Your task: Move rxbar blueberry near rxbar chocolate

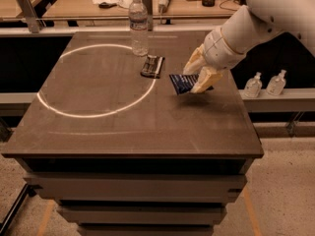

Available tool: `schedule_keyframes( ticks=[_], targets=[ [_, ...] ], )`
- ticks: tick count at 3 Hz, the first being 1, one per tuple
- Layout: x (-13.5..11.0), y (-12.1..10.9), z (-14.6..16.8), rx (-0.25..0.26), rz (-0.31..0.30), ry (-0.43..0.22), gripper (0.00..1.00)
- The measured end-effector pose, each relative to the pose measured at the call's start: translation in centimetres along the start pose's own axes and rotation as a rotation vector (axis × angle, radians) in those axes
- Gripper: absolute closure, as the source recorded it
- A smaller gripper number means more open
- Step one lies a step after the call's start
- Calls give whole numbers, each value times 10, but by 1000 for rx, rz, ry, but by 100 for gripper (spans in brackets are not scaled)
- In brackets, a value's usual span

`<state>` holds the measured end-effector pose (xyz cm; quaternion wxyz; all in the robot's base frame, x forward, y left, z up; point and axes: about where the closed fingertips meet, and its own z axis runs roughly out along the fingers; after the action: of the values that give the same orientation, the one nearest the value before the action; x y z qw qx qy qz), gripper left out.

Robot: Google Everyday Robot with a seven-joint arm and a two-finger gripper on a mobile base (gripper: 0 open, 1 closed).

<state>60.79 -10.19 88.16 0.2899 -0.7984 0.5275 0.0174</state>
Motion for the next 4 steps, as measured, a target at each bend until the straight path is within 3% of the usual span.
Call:
schedule_keyframes(
  ticks=[2, 4],
  targets=[
    [13, -52, 23, 146, -56, 100, 100],
    [15, -93, 40, 244, -65, 169, 55]
  ],
)
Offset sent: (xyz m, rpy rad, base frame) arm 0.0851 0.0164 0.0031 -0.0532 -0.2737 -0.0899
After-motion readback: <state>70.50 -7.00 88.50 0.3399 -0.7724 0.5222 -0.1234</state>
